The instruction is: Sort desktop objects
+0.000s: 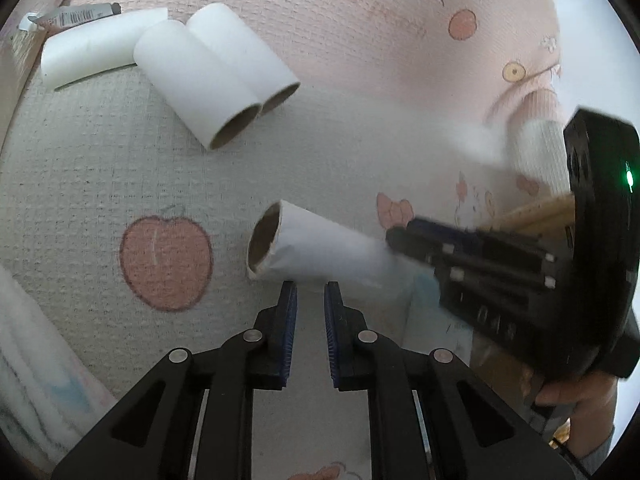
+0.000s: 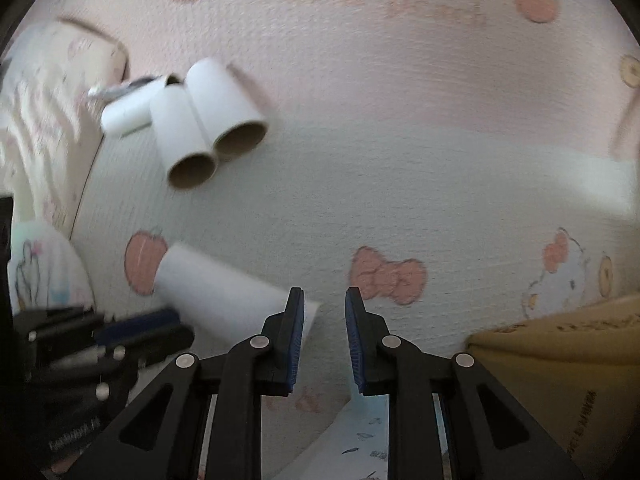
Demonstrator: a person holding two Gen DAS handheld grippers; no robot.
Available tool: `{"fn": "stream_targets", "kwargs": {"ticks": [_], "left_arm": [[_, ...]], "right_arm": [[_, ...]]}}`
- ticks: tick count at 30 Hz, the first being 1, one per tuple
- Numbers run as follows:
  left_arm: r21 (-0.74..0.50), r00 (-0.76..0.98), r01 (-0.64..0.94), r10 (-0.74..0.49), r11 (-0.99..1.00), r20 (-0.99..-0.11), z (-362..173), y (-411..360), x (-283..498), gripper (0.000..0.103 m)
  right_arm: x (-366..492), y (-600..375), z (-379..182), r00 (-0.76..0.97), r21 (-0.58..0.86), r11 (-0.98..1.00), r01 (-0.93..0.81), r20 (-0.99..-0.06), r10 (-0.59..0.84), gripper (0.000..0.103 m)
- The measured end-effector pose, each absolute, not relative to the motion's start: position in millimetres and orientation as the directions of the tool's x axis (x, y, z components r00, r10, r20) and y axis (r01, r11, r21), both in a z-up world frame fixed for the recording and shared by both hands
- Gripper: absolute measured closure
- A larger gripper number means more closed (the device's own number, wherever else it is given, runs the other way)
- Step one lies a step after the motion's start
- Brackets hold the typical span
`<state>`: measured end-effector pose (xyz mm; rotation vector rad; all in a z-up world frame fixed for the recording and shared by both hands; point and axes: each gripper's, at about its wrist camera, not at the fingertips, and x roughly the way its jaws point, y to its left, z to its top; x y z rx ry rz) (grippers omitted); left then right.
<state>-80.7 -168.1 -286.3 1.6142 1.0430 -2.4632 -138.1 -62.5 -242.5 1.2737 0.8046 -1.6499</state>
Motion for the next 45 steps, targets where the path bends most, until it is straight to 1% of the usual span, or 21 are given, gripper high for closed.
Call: {"fn": "stream_targets", "kwargs": {"ticks": [5, 9, 11, 14, 15, 18, 22, 24, 26, 28, 31, 33, 34, 39, 45], "left_arm": [[-0.539, -0.483, 0.342, 0.348, -0.770, -0.804, -287, -168, -83, 0.087], [-0.554, -0.493, 0.330, 0.361, -0.765, -0.792, -285, -166, -86, 0.087], [-0.560, -0.490, 0.338, 0.367, -0.756, -0.791, -287, -165, -91, 0.086], [-0.575, -0.502, 0.351, 0.369, -0.739, -0.782, -288, -170, -91, 0.082], [-0.586, -0.509, 0.358, 0.374, -0.727, -0.775, -289, -172, -92, 0.079], [-0.619, -0.524, 0.382, 0.391, -0.686, -0.757, -295, -180, -93, 0.075], [-0.682, -0.558, 0.406, 0.426, -0.609, -0.712, -304, -192, -94, 0.074], [-0.714, -0.574, 0.415, 0.446, -0.564, -0.687, -309, -197, -95, 0.075], [-0.749, -0.585, 0.432, 0.477, -0.502, -0.656, -317, -202, -97, 0.073], [-0.769, -0.590, 0.444, 0.496, -0.459, -0.637, -322, -205, -97, 0.072], [-0.772, -0.587, 0.447, 0.503, -0.452, -0.634, -324, -205, -98, 0.069], [-0.771, -0.576, 0.447, 0.513, -0.455, -0.637, -326, -202, -99, 0.065], [-0.770, -0.572, 0.447, 0.516, -0.456, -0.637, -327, -200, -100, 0.064], [-0.767, -0.572, 0.442, 0.512, -0.465, -0.641, -326, -195, -105, 0.062], [-0.775, -0.580, 0.440, 0.515, -0.454, -0.631, -328, -198, -100, 0.062]], "right_arm": [[-133, -55, -239, -0.009, 0.115, -0.398, 0.910, -0.955, -0.297, 0.085], [-131, -45, -240, 0.086, 0.234, -0.420, 0.877, -0.936, -0.342, 0.085], [-130, -41, -241, 0.087, 0.244, -0.431, 0.869, -0.932, -0.352, 0.085], [-133, -36, -241, 0.123, 0.290, -0.438, 0.851, -0.921, -0.370, 0.085], [-133, -35, -241, 0.133, 0.299, -0.438, 0.848, -0.919, -0.371, 0.085], [-128, -36, -242, 0.125, 0.280, -0.423, 0.861, -0.925, -0.358, 0.085], [-120, -46, -246, 0.134, 0.278, -0.409, 0.869, -0.928, -0.347, 0.085], [-120, -45, -247, 0.164, 0.313, -0.409, 0.857, -0.919, -0.359, 0.085], [-120, -45, -248, 0.155, 0.308, -0.411, 0.858, -0.919, -0.363, 0.085], [-120, -47, -248, 0.148, 0.308, -0.422, 0.852, -0.917, -0.370, 0.084], [-125, -51, -250, 0.155, 0.326, -0.449, 0.832, -0.913, -0.377, 0.084], [-129, -52, -251, 0.161, 0.340, -0.460, 0.820, -0.909, -0.385, 0.083], [-130, -52, -251, 0.161, 0.343, -0.465, 0.816, -0.908, -0.386, 0.082], [-130, -60, -260, 0.165, 0.347, -0.479, 0.806, -0.909, -0.383, 0.067], [-132, -59, -265, 0.174, 0.379, -0.482, 0.790, -0.892, -0.417, 0.065]]}}
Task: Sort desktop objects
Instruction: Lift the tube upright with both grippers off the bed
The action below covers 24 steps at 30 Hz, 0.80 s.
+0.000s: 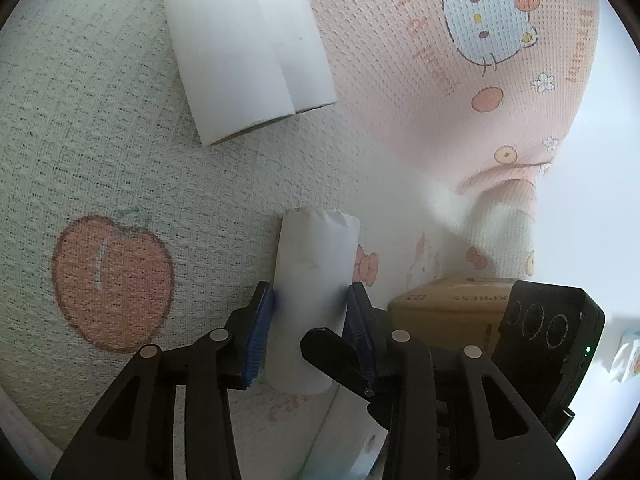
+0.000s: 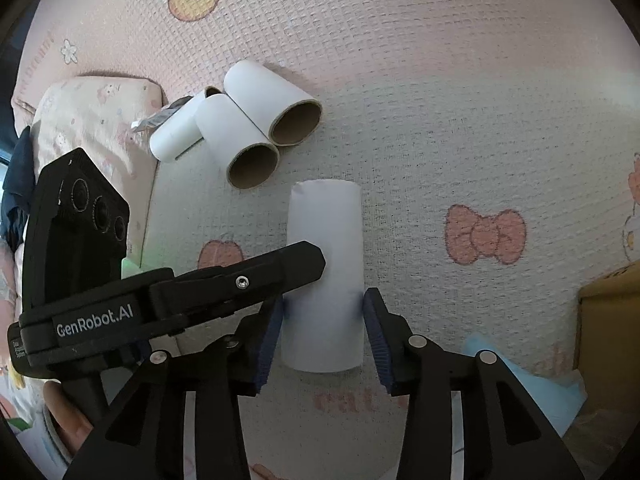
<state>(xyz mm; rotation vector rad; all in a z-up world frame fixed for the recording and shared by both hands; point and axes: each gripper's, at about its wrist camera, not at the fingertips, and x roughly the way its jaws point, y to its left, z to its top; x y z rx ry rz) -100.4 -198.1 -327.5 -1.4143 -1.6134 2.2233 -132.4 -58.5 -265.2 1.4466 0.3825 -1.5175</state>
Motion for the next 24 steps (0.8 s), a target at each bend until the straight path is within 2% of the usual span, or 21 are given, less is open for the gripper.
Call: {"fn": "stream_targets", "kwargs": {"ticks": [10, 24], "left_arm": [[-0.744, -0.560, 0.397, 0.501, -0.537, -0.660, -310, -189, -100, 0.062], [-0.729, -0.646, 0.270, 0.443, -0.629, -0.621, -229, -171, -83, 0.062]], "right_arm": [[-119, -57, -258, 0.130, 0.314, -0.449, 0.837, -0.910, -0.393, 0.063], [-105, -26, -187, 0.064, 0.275, -0.335, 0.901, -0.848, -0.525, 0.063]]}}
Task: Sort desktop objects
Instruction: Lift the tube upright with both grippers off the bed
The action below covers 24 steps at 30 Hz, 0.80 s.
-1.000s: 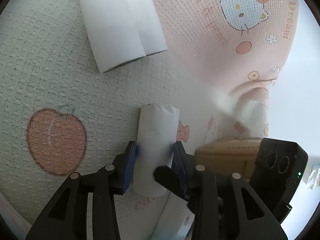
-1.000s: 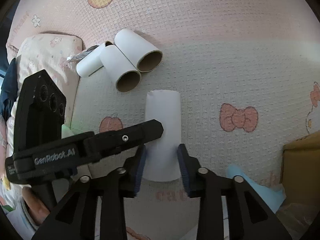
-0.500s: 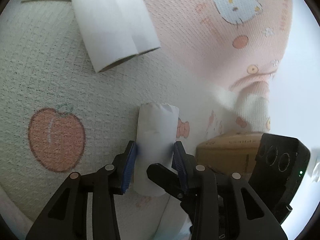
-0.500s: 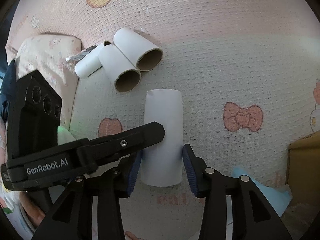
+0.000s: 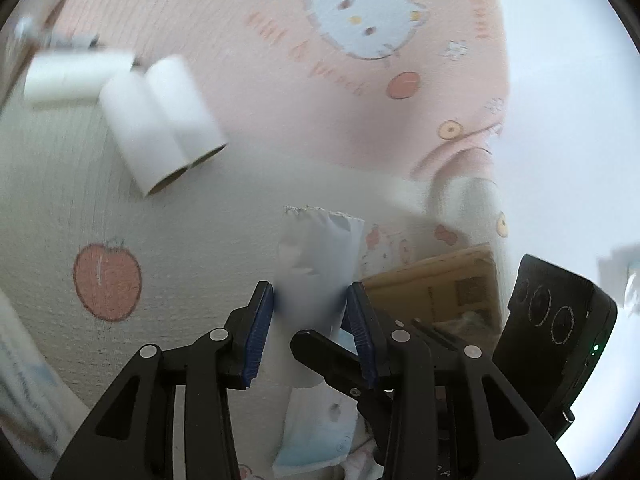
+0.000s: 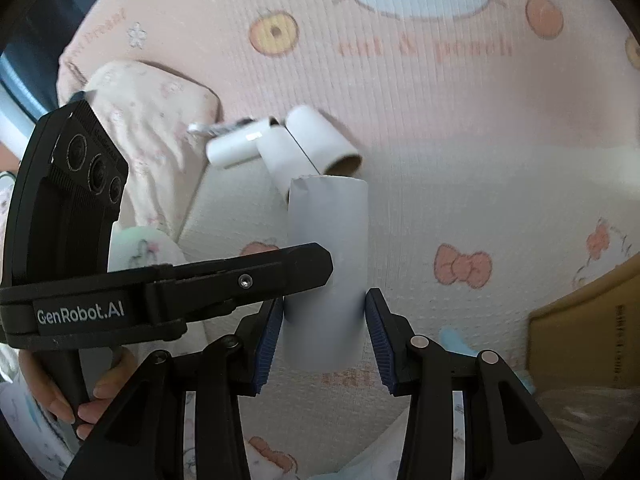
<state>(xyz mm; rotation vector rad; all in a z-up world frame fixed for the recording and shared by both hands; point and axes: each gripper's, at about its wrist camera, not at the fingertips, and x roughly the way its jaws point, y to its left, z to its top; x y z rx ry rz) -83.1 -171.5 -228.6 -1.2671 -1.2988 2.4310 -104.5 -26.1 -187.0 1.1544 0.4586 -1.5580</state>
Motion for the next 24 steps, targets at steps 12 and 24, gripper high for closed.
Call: {"fn": "stream_targets", "kwargs": {"ticks": [12, 24], "left_arm": [[-0.533, -0.718, 0.079, 0.323, -0.843, -0.617, -113, -107, -88, 0.062], [-0.369, -0.752, -0.092, 0.307, -0.925, -0.583, -44, -18, -97, 0.062]], "right_arm": [[-109, 22, -100, -0.079, 0.196, -0.314, 0.929, -0.723, -0.686, 0.063], [-129, 93, -39, -0.243, 0.128, -0.403, 0.906, -0.621, -0.745, 0.063]]}}
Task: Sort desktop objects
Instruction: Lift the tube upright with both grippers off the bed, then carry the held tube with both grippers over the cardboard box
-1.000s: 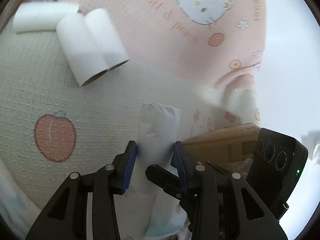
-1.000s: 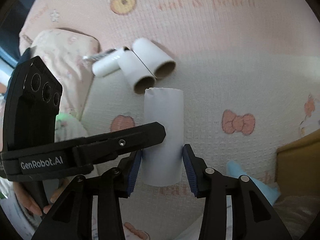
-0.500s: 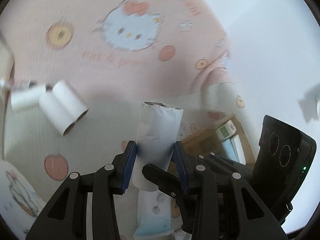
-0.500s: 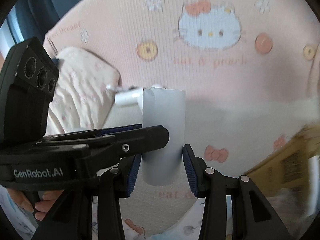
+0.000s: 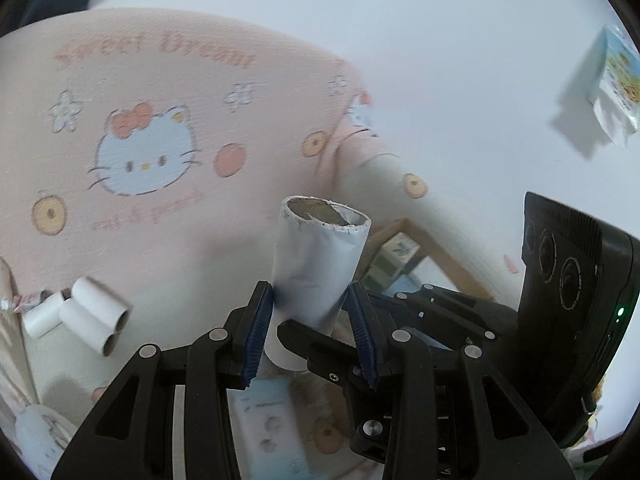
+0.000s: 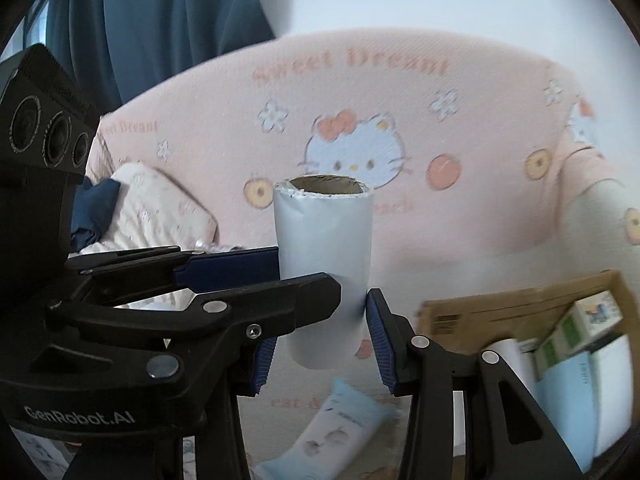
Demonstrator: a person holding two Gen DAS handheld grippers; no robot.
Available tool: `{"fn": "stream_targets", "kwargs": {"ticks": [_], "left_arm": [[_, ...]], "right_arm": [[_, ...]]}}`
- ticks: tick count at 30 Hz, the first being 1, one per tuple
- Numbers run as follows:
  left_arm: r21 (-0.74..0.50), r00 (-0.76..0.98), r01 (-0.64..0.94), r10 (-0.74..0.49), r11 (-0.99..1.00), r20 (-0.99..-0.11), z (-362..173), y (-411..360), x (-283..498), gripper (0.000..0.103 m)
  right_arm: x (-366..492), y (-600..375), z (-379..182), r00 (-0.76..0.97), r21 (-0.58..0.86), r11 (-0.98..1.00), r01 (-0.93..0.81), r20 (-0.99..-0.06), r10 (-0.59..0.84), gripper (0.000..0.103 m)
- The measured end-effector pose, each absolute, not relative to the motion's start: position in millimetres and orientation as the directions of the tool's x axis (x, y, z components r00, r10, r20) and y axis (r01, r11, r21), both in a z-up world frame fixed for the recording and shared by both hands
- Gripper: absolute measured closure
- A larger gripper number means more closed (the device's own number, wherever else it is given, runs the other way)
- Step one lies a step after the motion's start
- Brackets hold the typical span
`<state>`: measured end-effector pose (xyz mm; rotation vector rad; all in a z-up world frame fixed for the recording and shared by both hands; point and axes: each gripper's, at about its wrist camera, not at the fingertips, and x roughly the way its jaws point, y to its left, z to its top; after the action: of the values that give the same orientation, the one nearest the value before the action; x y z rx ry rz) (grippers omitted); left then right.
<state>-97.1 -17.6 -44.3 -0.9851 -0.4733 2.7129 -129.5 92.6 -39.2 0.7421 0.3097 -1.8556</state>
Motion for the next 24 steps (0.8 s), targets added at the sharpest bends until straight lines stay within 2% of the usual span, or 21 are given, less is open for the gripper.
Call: {"fn": "stream_targets", "kwargs": {"ticks": [7, 13, 24], "left_arm": [[-0.386, -0.727, -0.142, 0.360, -0.912, -0.585, -36, 24, -107, 0.062], [-0.402, -0.679, -0.171, 0.403, -0.900, -0.614, -38, 59, -122, 0.062], [-0.436, -0.629, -0.169, 0.437, -0.884, -0.643, -41, 98, -149, 0.062]], "right_arm": [[-141, 130, -30, -0.285, 0.124, -0.444, 0.887, -0.610, -0.740, 0.063], [-158, 158, -34, -0.313, 0.106, -0.485, 0.868, -0.642, -0.700, 0.063], [-198, 196, -41, -0.297, 0.177, -0.527, 0.831, -0.659, -0.691, 0.063]]}}
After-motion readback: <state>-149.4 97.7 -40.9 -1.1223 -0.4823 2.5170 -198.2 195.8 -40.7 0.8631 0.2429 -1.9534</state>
